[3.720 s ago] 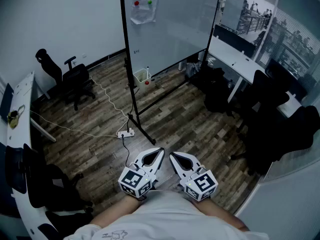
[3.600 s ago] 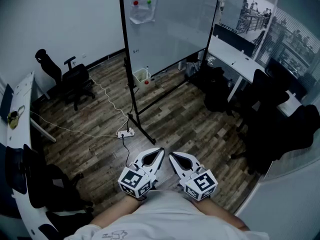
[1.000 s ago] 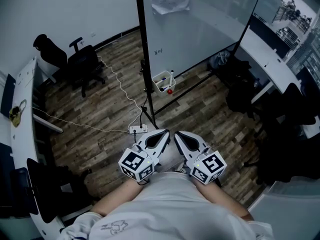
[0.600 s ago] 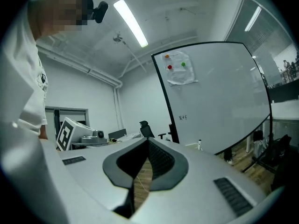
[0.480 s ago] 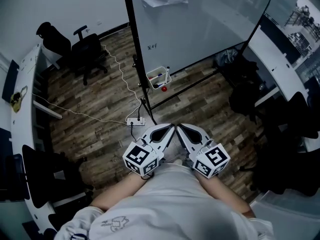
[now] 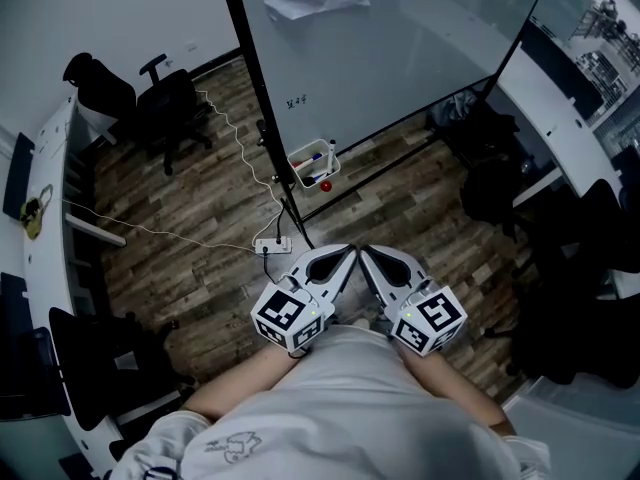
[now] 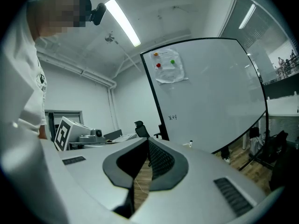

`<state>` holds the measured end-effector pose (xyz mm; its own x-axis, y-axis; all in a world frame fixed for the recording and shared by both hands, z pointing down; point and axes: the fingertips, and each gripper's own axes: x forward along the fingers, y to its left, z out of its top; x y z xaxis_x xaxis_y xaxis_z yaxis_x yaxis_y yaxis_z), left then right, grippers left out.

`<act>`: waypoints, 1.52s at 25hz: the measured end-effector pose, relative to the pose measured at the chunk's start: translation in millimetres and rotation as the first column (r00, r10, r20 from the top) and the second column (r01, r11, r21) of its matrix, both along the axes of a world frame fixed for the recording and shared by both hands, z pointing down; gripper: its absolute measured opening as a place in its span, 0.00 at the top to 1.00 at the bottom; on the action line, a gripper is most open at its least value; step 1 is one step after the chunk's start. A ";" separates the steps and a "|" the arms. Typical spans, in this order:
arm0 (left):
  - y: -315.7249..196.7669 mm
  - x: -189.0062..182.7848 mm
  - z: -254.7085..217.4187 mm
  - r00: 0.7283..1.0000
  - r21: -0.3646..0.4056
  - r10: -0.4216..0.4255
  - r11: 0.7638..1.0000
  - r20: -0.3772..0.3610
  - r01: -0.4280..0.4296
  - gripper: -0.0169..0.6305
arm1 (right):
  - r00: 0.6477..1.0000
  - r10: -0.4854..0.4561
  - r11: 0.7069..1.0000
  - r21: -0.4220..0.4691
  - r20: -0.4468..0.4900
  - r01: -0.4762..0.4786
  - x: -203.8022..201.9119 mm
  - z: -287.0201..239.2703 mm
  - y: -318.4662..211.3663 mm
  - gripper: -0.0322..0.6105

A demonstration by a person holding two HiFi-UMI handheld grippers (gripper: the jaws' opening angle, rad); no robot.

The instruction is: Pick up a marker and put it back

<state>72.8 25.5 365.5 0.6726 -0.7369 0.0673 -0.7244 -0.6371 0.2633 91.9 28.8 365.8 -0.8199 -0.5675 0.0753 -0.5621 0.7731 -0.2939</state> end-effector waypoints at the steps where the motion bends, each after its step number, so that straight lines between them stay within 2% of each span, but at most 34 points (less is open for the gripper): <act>1: -4.0 -0.8 0.5 1.000 -0.003 0.005 1.000 -0.003 -0.005 0.97 | 1.000 0.005 1.000 0.000 0.000 -0.005 -0.4 0.1 -4.1 0.93; 10: -57.9 -29.2 -3.3 1.000 0.013 0.028 1.000 -0.002 -0.028 0.97 | 0.998 0.070 0.998 0.008 0.000 -0.070 -16.5 -1.1 -55.4 0.93; 15: -102.1 -60.8 -13.5 0.999 0.043 0.031 0.999 0.007 -0.032 0.97 | 0.993 0.120 0.993 0.005 0.009 -0.120 -34.2 -5.1 -92.3 0.93; 22: -142.2 -96.3 -29.4 0.996 0.093 0.074 0.993 0.044 -0.078 0.97 | 0.987 0.162 0.987 0.023 0.021 -0.162 -73.3 -20.8 -131.3 0.93; 27: -156.8 -114.8 -18.2 0.994 0.062 0.108 0.992 0.034 -0.110 0.97 | 0.982 0.188 0.982 0.008 0.006 -0.188 -89.9 -16.9 -145.2 0.93; 33: -173.9 -127.5 -0.1 0.995 0.015 0.099 0.995 0.021 -0.099 0.97 | 0.984 0.179 0.983 -0.026 -0.018 -0.179 -101.2 -2.6 -164.2 0.93; 38: -190.6 -132.4 -1.6 0.997 0.041 0.059 0.997 0.050 -0.061 0.97 | 0.986 0.168 0.985 -0.044 0.005 -0.167 -99.3 -1.8 -189.2 0.93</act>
<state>-59.5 -165.1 363.9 0.7121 -0.6985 0.0706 -0.6962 -0.6894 0.2001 -7.4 -160.4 364.0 -0.7144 -0.6931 0.0963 -0.6798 0.6548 -0.3303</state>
